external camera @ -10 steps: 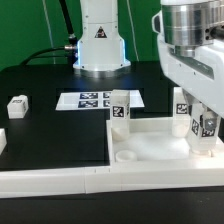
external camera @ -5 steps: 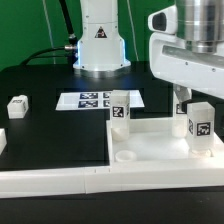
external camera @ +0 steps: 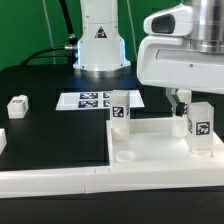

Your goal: Assemble square table

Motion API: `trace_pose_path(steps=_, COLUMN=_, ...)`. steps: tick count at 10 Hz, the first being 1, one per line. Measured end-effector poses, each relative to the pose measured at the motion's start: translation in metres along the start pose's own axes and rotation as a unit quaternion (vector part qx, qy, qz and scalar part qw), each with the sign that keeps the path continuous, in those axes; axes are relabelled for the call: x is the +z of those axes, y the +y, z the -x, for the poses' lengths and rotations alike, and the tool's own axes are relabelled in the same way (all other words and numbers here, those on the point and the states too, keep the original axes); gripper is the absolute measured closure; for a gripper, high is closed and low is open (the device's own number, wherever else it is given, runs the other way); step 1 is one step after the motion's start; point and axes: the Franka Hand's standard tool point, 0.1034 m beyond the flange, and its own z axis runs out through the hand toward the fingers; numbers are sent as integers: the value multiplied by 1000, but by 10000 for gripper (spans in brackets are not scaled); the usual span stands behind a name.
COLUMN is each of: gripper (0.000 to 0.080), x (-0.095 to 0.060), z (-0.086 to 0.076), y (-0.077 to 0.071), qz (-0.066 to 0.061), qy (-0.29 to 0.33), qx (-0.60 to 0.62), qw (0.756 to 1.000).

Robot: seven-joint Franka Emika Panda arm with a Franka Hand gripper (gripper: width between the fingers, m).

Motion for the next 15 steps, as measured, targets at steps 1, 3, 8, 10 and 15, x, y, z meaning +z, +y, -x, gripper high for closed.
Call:
trace_pose_path(steps=1, gripper=151, x=-1, z=-6, y=6, qz=-2, qy=4, qx=-93, qw=996)
trace_pose_path(steps=3, gripper=196, x=-3, z=-12, y=14, qz=-7, qy=6, qx=-126, qw=992)
trace_pose_path(steps=8, gripper=507, x=-2, z=-10, y=10, qz=-9, qy=4, qx=17, qw=1000)
trace_pose_path(steps=10, gripper=507, x=-2, z=-10, y=9, qz=-10, qy=3, qx=85, qw=996)
trace_pose_path(steps=15, gripper=507, x=0, z=-11, y=10, qz=-26, qy=-33, qx=409, qw=912)
